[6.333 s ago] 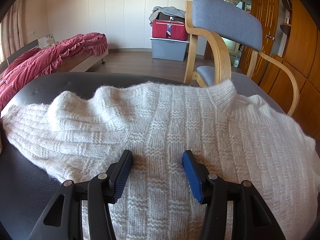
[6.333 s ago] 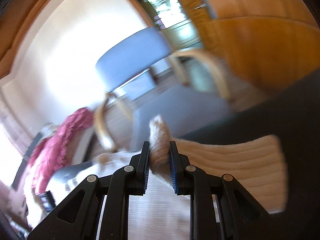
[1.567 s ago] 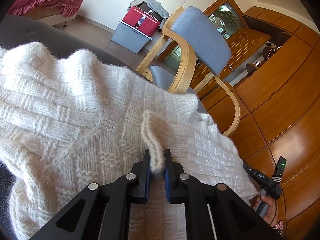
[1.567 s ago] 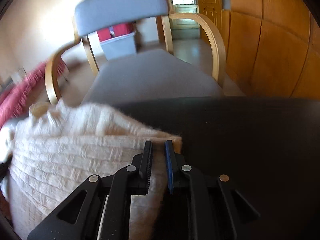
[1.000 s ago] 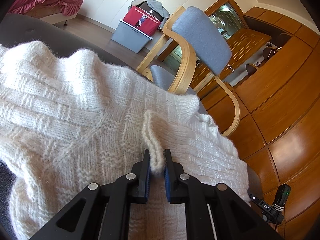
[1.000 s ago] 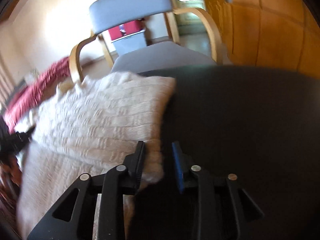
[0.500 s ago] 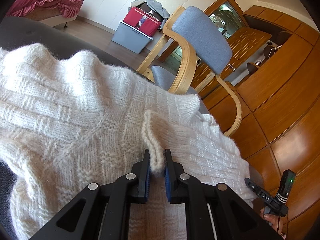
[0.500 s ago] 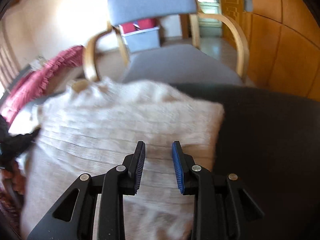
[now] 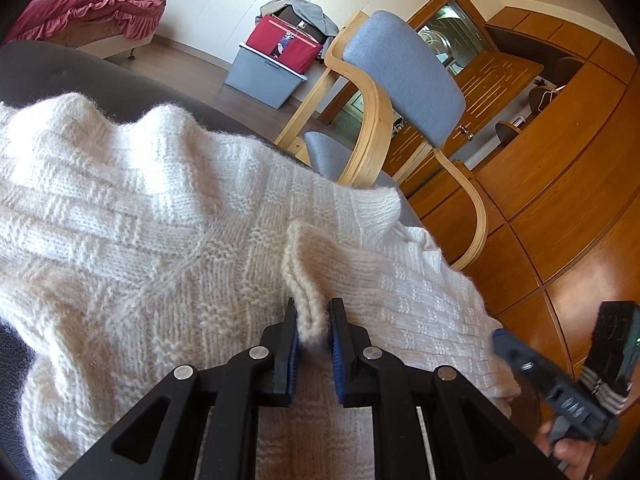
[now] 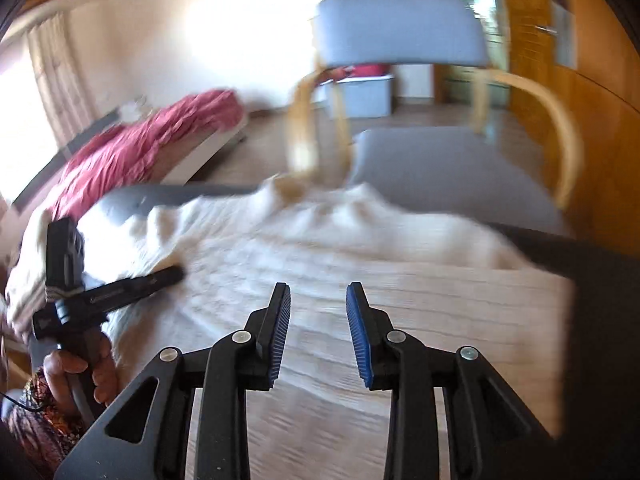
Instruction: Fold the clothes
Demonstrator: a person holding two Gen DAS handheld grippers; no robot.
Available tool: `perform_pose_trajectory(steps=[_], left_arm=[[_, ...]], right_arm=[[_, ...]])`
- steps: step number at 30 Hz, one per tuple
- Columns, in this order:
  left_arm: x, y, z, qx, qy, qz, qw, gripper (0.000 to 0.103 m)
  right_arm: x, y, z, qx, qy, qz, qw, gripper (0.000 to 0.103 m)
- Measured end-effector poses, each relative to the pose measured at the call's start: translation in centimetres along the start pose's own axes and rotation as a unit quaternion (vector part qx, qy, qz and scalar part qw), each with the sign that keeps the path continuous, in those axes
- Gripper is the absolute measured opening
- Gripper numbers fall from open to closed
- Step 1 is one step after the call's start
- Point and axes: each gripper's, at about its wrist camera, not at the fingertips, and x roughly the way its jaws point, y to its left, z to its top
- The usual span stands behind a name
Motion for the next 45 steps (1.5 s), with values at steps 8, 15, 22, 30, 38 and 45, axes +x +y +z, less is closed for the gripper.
perform_pose_trajectory(steps=[8,15,22,30,38,45], left_arm=[[-0.7,0.5,0.3,-0.010,-0.013,0.000,0.9999,0.017],[-7.1,5.4,3.2,-0.129,-0.088,-0.009,0.9877,0.022],[-15.9,14.9,7.9,-0.205,-0.193,0.182,0.9421,0.024],[-19.1,20.3,10.9,-0.229,-0.223,0.339,0.8847,0.024],[-17.0,22.8,13.9,-0.238,-0.190,0.456,0.8365,0.024],[-14.9,24.5,14.5,-0.259,-0.136,0.495,0.8178,0.030]], right_arm=[[3.2,2.4,-2.7,-0.015,0.008,-0.013,1.000,0.039],[4.3,2.5,-2.7,-0.017,0.002,-0.011,1.000,0.041],[4.5,2.3,-2.6,-0.011,0.002,0.005,1.000,0.048],[4.7,2.4,-2.6,-0.013,0.002,0.016,1.000,0.056],[4.7,2.3,-2.6,-0.010,0.002,0.031,0.999,0.061],[4.7,2.2,-2.6,-0.005,0.001,0.040,0.999,0.063]])
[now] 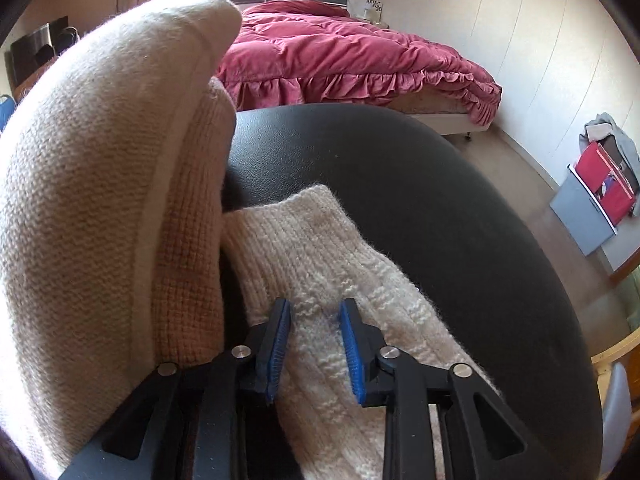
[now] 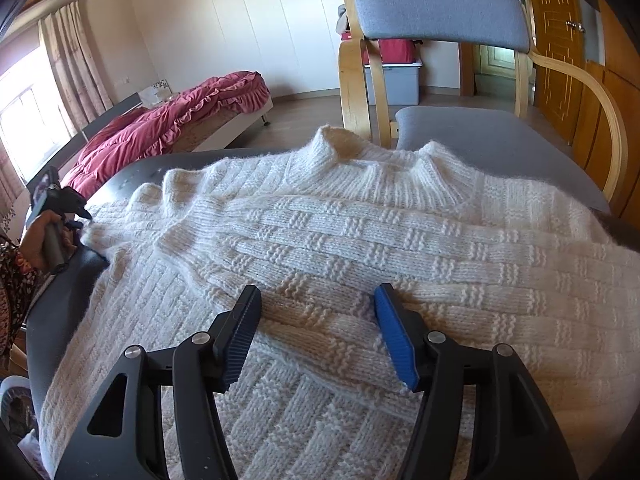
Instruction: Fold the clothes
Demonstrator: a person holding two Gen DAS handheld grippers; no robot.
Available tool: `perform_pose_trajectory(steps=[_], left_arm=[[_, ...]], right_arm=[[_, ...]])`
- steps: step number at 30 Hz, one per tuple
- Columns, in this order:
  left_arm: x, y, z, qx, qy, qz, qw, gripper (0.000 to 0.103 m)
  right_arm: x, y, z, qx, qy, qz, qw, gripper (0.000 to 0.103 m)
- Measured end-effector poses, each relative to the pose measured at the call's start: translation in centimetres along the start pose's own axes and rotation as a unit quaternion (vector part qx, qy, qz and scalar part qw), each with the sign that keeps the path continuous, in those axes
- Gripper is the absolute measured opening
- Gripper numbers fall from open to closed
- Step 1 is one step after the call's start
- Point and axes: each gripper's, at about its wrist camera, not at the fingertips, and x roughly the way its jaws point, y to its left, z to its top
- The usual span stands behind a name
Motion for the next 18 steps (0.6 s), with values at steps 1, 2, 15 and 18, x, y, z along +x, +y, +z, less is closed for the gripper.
perform_pose_trajectory(steps=[1,2,15,18], left_arm=[[0.1,-0.1,0.0,0.000,-0.002,0.001,1.0000,0.033],[0.0,-0.4,-0.2,0.001,-0.004,-0.001,1.0000,0.038],[-1.6,-2.3,-1.5,0.064,-0.013,-0.108,0.9920,0.018],[-1.6,-2.2,-1.2,0.073,-0.009,-0.126,0.9893,0.010]], right_arm=[[0.0,0.0,0.0,0.001,0.000,0.001,1.000,0.063],[0.0,0.0,0.0,0.001,0.000,0.002,1.000,0.063],[0.1,0.0,0.0,0.007,-0.002,0.008,1.000,0.064],[0.1,0.0,0.1,0.008,-0.002,0.010,1.000,0.064]])
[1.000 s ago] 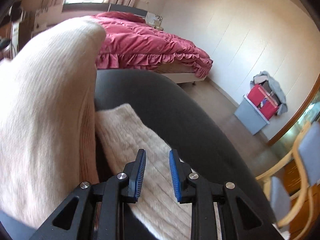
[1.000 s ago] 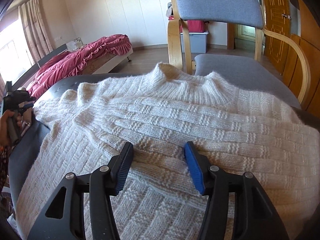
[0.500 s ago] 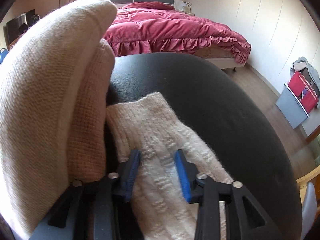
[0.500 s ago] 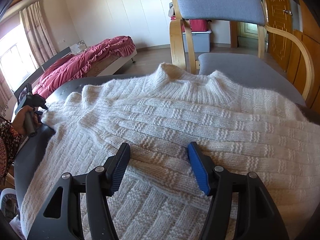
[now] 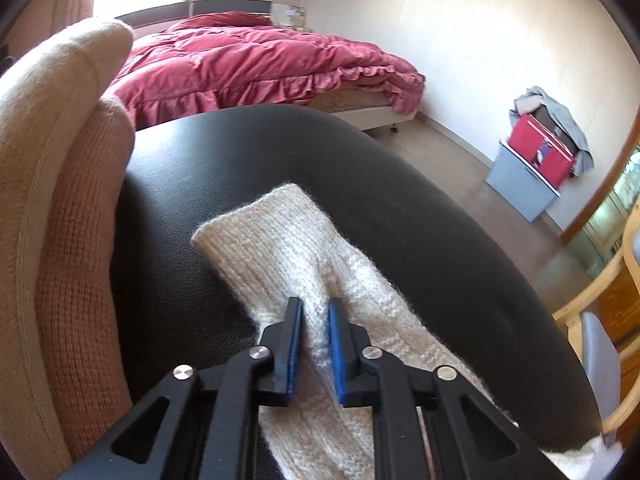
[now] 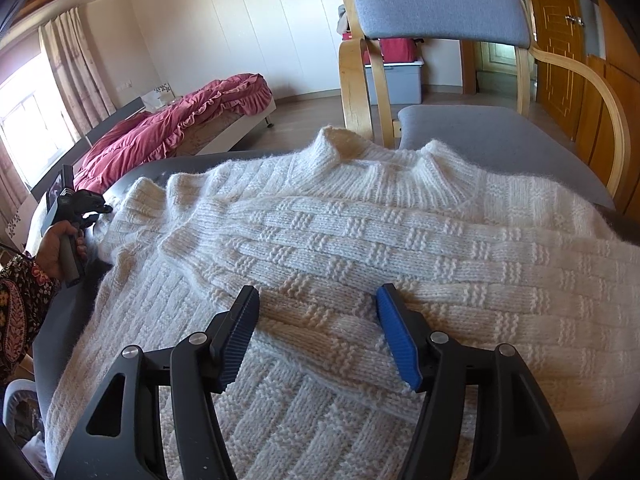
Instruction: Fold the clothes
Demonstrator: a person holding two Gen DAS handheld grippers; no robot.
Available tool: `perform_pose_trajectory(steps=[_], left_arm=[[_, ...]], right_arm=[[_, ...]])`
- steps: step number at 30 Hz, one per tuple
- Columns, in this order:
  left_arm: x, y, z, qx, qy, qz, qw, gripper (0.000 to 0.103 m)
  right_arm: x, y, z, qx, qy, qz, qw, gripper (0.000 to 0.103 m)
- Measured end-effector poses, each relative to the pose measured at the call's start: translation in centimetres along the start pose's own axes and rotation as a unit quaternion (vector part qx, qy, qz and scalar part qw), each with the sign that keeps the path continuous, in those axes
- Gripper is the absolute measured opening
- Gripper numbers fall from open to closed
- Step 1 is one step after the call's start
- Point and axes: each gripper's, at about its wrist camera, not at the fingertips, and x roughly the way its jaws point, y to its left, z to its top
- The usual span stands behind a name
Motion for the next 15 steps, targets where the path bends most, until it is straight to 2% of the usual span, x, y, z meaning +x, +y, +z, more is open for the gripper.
perform_pose_trajectory(steps=[1,4,6,10,13,15], left_arm=[[0.0,0.2,0.1,-0.003,0.002,-0.009,1.0000,0.009],[-0.5,1.3,0.2,-0.055,0.000,-0.060,0.9967,0.008],[-2.0,1.7,0.2,-0.077,-0.023,-0.087,0.9929,0.008],[-7.5,-1.2,-0.5,-0.018,-0.098,-0.136,0.9857,0.007],[-12.2,-4.2,-1.9,0.033,-0.149,-0.173,0.9731,0.007],[-15.5,-7.0,-3.9,0.072,-0.176,-0.200,0.9612,0.007]], right_arm=[[0.0,0.0,0.0,0.000,0.000,0.000,1.000,0.064],[0.0,-0.1,0.0,0.003,-0.001,0.003,1.000,0.064],[0.0,-0.1,0.0,0.004,-0.003,0.007,1.000,0.064],[0.0,-0.4,0.0,0.015,-0.006,0.017,1.000,0.064],[-0.1,-0.8,0.1,0.024,-0.009,0.026,0.999,0.064],[-0.2,-1.0,0.1,0.033,-0.012,0.033,0.999,0.064]])
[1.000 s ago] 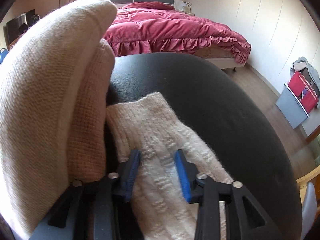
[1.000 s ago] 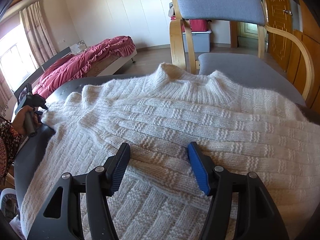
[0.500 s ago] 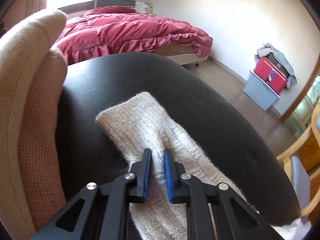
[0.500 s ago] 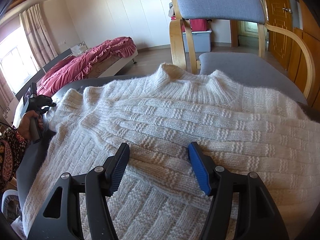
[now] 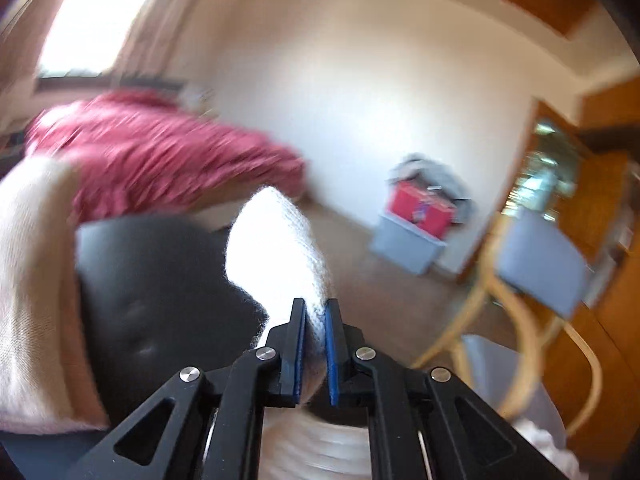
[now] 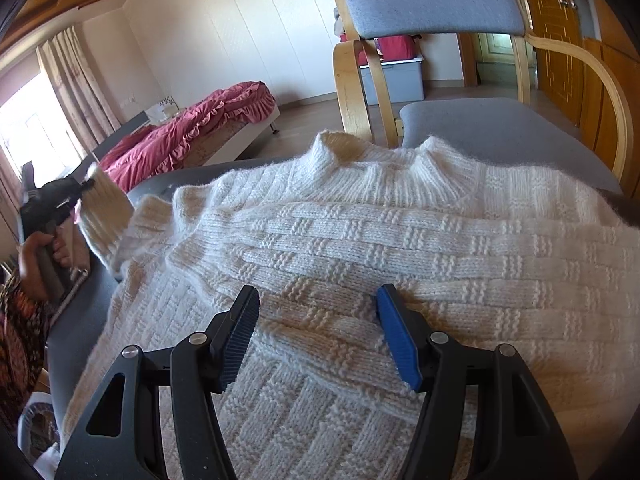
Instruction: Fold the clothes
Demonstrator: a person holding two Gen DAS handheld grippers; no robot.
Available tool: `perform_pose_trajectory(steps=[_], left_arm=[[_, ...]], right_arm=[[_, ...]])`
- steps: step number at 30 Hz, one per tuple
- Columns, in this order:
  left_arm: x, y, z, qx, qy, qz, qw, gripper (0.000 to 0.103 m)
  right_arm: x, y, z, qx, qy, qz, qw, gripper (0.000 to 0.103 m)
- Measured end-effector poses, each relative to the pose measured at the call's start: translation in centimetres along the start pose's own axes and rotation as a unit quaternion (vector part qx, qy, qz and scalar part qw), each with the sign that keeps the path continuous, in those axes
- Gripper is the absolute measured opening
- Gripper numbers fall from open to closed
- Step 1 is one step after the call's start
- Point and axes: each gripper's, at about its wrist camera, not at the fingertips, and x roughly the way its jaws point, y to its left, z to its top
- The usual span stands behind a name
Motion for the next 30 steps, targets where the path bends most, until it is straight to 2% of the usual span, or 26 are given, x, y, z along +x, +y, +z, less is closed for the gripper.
perform_pose_trajectory(steps=[4,8,12,13,15,17,21,25,27,30], left_arm=[[-4.1,-8.4,-1.7,0.073,-0.022,-0.079,0.9939,0.008],[-6.6,-15.3,-4.5,0.117,-0.014,-0.137,0.9835,0.008],[-7.9,-21.4,-8.8,0.154,0.006,-0.175,0.9723,0.008],[-8.1,-22.7,-10.1,0.165,0.012,-0.182,0.9692,0.008],[-8.4,-25.2,-12.7,0.186,0.025,-0.185,0.9647,0.008],[-8.0,-26.9,-15.4,0.200,0.048,-0.190,0.9601,0.008],[-7.3,-28.4,-19.5,0.223,0.084,-0.192,0.9520,0.008],[-7.2,-29.9,-22.4,0.267,0.103,-0.188,0.9394,0.009],[-6.9,-29.6,-22.8,0.273,0.131,-0.204,0.9308,0.010],[-6.5,-29.9,-23.4,0.274,0.192,-0.244,0.9104,0.014]], right_arm=[[-0.5,-1.3,0.1,0.037,-0.012,0.030,0.999,0.064],[-1.2,-2.5,0.2,0.080,-0.030,0.057,0.995,0.064],[-3.6,-4.4,0.3,0.130,-0.088,0.017,0.987,0.064],[-4.5,-5.2,0.4,0.145,-0.107,0.000,0.984,0.064],[-6.0,-7.2,0.4,0.186,-0.137,-0.003,0.973,0.064],[-7.2,-9.1,0.3,0.227,-0.161,0.001,0.961,0.064],[-7.6,-11.4,-0.2,0.274,-0.166,0.007,0.947,0.064],[-6.7,-12.0,0.1,0.287,-0.150,0.029,0.946,0.064],[-6.5,-11.9,0.2,0.284,-0.145,0.029,0.947,0.064],[-6.4,-11.8,0.0,0.289,-0.145,0.031,0.946,0.064]])
